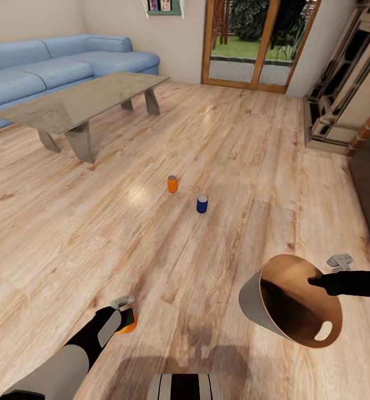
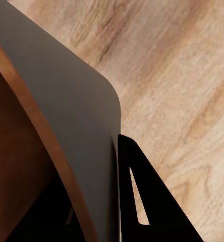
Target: Put the three can of soda from the living room inside the tash can in the kitchen.
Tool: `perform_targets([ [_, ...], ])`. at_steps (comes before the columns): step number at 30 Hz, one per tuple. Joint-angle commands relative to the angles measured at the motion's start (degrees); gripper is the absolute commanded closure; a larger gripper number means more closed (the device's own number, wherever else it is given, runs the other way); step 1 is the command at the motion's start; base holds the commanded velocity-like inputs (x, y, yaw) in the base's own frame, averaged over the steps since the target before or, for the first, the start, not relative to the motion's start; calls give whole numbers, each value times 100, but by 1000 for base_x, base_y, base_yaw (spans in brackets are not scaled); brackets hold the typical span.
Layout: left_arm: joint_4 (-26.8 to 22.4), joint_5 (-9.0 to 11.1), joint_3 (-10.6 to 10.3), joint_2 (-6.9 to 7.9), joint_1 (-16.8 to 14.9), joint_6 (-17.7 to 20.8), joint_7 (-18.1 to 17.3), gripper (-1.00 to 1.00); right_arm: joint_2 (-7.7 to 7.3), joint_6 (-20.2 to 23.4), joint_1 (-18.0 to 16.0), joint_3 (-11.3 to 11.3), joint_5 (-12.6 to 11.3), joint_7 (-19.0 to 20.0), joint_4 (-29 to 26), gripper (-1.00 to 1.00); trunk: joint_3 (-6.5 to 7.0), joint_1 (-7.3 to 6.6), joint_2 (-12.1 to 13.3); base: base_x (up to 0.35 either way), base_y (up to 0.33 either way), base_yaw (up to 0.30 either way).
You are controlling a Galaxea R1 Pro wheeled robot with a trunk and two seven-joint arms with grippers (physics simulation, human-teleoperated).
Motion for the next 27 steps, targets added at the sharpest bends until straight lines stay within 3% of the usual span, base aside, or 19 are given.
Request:
perform_targets([
  [1, 0, -10, 3, -3, 18, -1, 0, 100, 1, 61, -3, 2, -142, 40, 4, 100, 23, -3, 1, 0, 0, 0],
  [9, -69, -4, 8, -15, 111, -32, -20, 100, 7, 61, -23, 13, -131, 40, 48, 100, 200, -23, 12, 0, 0, 0],
  [20, -593, 2, 17, -7, 321, -37, -12, 100, 31, 61, -30, -2, -120, 40, 120, 100, 444, -52, 27, 0, 0, 0],
  [22, -948, 11, 11, -13, 416, 18, 2, 100, 53, 61, -37, -4, -111, 39, 177, 100, 488, -57, 30, 0, 0, 0],
  [24, -1659, 28, -2, -29, 598, 214, 41, 100, 66, 61, -45, -4, -104, 34, 219, 100, 533, -62, 32, 0, 0, 0],
  [26, -3024, 41, -11, -160, 881, 873, 256, 100, 91, 61, -59, -3, -96, 6, 316, 100, 577, -67, 35, 0, 0, 0],
  [27, -3378, 40, -13, -224, 936, 1045, 350, 100, 98, 61, -64, 0, -93, -3, 352, 100, 599, -70, 36, 0, 0, 0],
])
